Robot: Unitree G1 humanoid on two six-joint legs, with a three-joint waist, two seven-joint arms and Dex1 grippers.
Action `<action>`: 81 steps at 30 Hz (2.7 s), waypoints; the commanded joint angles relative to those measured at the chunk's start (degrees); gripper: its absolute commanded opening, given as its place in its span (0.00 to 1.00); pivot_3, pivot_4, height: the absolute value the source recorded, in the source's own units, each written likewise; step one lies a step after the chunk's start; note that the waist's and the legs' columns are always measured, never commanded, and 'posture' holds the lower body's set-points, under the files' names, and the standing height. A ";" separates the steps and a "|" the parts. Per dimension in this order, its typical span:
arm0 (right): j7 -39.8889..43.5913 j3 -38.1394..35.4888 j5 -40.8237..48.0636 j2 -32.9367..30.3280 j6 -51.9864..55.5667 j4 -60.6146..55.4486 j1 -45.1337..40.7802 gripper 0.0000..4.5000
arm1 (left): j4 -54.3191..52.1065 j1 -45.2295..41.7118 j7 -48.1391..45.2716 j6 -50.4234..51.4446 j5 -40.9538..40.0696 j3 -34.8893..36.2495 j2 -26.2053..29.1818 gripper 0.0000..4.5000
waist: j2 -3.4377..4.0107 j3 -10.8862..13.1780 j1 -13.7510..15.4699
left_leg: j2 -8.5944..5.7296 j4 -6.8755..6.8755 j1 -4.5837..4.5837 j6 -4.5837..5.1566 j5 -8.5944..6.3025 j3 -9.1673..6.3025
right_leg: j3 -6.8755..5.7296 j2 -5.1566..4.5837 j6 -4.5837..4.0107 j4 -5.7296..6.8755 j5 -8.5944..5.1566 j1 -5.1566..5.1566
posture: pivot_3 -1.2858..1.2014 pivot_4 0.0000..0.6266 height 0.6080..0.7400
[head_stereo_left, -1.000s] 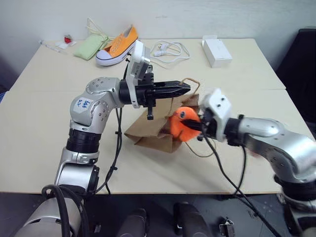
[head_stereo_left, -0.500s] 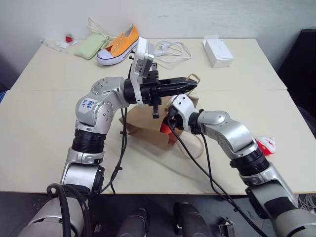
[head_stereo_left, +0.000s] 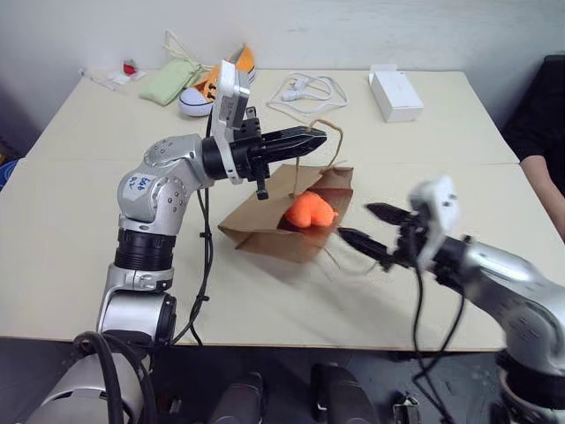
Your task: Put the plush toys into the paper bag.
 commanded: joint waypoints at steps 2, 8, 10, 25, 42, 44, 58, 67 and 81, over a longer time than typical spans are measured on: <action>-7.02 -23.78 -0.90 -3.21 4.51 -1.37 9.07 0.99 | -0.40 -1.48 0.37 -0.73 -0.89 1.67 0.39 0.00 | 0.00 0.00 0.42 | 0.00 0.00 0.02 0.00 0.00 0.00 | 0.01 0.00 0.00 0.00 0.00 0.00 | 0.52 0.24 1.00; -17.45 -27.25 -7.05 1.14 6.43 6.55 11.06 0.99 | -0.09 -1.45 0.41 -0.77 -0.95 1.91 0.25 0.00 | -0.03 -0.01 -0.18 | -0.02 -0.03 0.09 0.04 0.02 0.14 | 0.17 0.01 0.01 0.09 0.01 0.03 | 0.52 0.24 1.00; -20.72 -26.99 -6.05 5.85 8.46 9.93 6.71 0.99 | 0.01 -1.32 0.27 -0.91 -0.67 1.73 0.03 0.00 | -0.03 -0.02 -0.69 | -0.04 -0.04 0.28 0.01 0.03 0.20 | 0.31 0.04 0.01 0.09 0.01 0.05 | 0.52 0.24 1.00; -21.69 -15.75 -8.71 15.62 0.93 11.34 8.74 0.55 | -1.38 -1.38 1.17 0.05 -0.90 1.92 1.50 0.00 | 0.10 -0.08 -1.08 | -0.05 -0.40 0.33 -0.11 0.23 0.09 | 0.25 0.04 0.00 0.17 0.00 -0.02 | 0.52 0.24 1.00; -11.23 9.50 1.23 9.13 1.01 9.88 -10.27 0.07 | -3.34 -2.07 0.34 3.26 -2.63 0.86 1.71 0.00 | 0.10 -0.07 -1.25 | -0.05 -0.39 0.32 -0.13 0.24 0.06 | 0.23 0.04 0.00 0.07 0.00 -0.04 | 0.52 0.24 1.00; -10.99 15.77 -2.99 9.68 -1.02 15.25 -14.90 0.07 | -5.03 -1.45 -0.13 2.88 -2.57 0.34 1.69 0.00 | 0.10 -0.07 -1.30 | -0.06 -0.38 0.30 -0.12 0.24 0.05 | 0.22 0.03 0.00 0.07 0.00 -0.03 | 0.52 0.24 1.00; -5.90 26.29 -11.54 23.57 -9.10 42.29 -34.06 0.23 | -12.47 2.86 2.05 6.05 -4.54 -0.06 1.05 0.00 | 0.10 -0.07 -2.39 | -0.05 -0.37 0.24 -0.13 0.24 -0.09 | 0.06 0.02 0.00 0.12 0.00 -0.04 | 0.52 0.24 1.00; -1.42 21.86 -5.51 21.04 -1.88 34.28 -32.04 0.88 | -8.12 2.17 2.47 4.38 -3.03 1.13 2.36 0.00 | 0.10 -0.07 -2.88 | -0.04 -0.38 0.23 -0.14 0.24 -0.09 | 0.05 0.03 0.00 0.13 0.00 -0.05 | 0.52 0.24 1.00; -12.41 -5.84 21.67 12.05 11.11 7.00 -3.51 0.99 | -1.11 -1.53 2.46 4.45 -4.81 4.10 2.40 0.00 | 0.09 -0.07 -2.20 | -0.08 -0.48 0.17 -0.11 0.22 -0.16 | 0.05 -0.02 0.00 0.06 0.00 -0.04 | 0.52 0.24 1.00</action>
